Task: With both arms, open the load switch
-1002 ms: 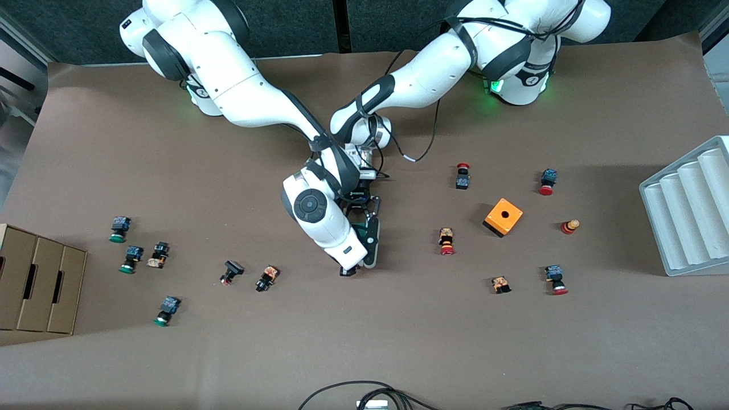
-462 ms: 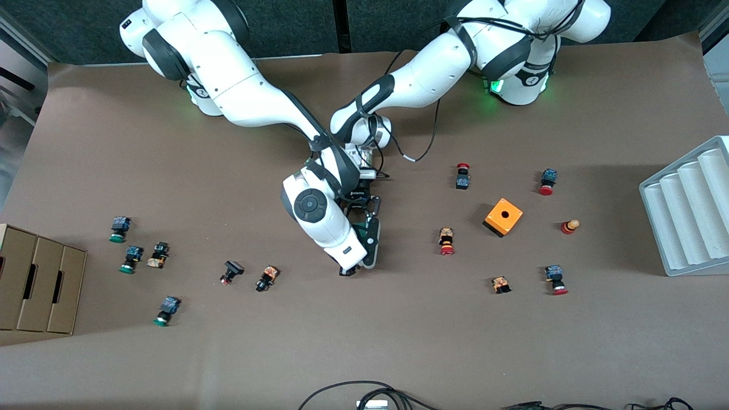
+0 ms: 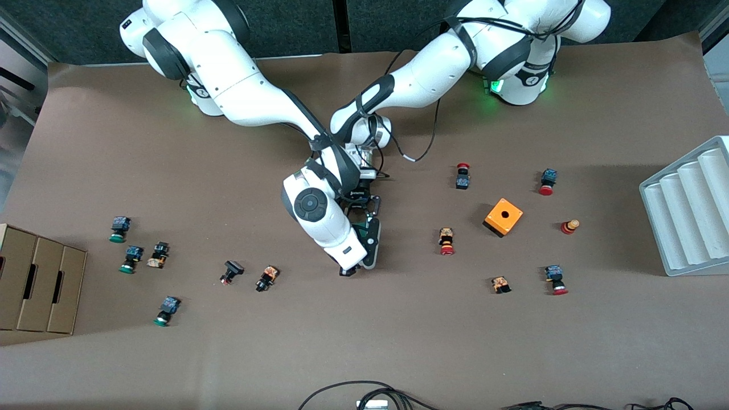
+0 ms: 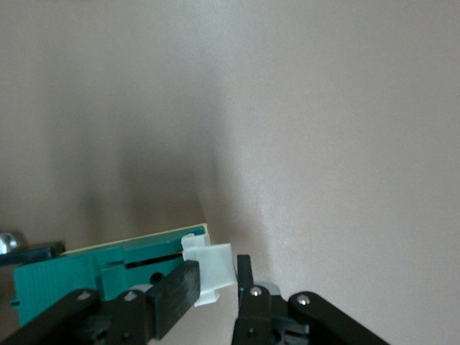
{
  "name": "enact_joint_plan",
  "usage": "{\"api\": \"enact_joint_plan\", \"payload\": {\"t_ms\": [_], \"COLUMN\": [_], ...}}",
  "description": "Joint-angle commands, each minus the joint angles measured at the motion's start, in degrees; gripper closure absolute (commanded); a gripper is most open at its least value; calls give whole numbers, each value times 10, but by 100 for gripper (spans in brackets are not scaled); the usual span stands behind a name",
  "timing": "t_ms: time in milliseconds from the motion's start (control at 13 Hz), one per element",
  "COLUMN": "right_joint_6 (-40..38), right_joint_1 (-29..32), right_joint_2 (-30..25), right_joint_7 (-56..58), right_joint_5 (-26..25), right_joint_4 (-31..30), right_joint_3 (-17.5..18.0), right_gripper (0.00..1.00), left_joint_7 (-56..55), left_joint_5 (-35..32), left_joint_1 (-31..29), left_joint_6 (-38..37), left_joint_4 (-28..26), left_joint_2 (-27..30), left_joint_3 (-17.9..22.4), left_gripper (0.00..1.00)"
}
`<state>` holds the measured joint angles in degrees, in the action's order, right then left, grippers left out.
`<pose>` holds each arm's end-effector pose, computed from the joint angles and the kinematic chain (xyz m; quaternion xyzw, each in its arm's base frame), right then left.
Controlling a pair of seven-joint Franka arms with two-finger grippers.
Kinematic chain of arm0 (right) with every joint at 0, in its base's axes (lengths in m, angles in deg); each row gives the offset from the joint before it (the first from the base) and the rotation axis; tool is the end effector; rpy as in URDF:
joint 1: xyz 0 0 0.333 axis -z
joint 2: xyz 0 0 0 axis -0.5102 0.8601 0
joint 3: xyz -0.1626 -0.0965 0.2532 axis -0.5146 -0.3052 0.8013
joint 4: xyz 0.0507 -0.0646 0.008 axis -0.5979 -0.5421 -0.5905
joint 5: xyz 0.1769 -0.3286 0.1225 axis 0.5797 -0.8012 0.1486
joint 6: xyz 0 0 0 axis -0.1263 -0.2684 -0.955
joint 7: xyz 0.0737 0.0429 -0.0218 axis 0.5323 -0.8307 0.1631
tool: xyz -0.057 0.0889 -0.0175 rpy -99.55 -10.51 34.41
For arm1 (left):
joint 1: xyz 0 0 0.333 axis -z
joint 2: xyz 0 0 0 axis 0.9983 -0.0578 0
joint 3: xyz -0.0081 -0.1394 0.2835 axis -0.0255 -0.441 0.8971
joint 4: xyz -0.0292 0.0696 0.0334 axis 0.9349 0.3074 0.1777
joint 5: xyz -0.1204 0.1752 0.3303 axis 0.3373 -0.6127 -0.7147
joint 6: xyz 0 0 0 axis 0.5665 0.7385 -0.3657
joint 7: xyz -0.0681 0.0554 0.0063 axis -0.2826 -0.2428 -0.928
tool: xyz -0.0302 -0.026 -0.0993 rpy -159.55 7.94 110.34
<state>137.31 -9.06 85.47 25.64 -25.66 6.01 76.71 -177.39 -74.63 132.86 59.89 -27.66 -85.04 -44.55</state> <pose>0.6024 0.4474 0.2162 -0.7648 -0.6338 -0.1089 0.0392 0.3362 -0.5566 0.0457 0.7868 -0.0281 0.6166 0.0007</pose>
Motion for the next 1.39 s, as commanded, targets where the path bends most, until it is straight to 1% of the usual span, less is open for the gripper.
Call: {"api": "enact_joint_plan", "payload": {"t_ms": [0, 771, 1310], "right_joint_6": [-17, -24, -31], "right_joint_1": [-13, -12, -13], "right_joint_2": [-13, -20, -31], "right_joint_7": [-10, -13, -20], "right_joint_5": [10, 10, 9], "right_joint_4": [-19, -26, -38], "right_joint_3": [1, 1, 1], "right_gripper": [73, 73, 73], "left_joint_7": [-8, -9, -2], "left_joint_5": [-2, -2, 20], "left_joint_1": [8, 9, 15], "left_joint_6": [2, -19, -22], "left_joint_4": [-2, 3, 17], "left_joint_2": [-16, -24, -26], "left_joint_3": [10, 10, 10], "left_gripper": [36, 35, 34]}}
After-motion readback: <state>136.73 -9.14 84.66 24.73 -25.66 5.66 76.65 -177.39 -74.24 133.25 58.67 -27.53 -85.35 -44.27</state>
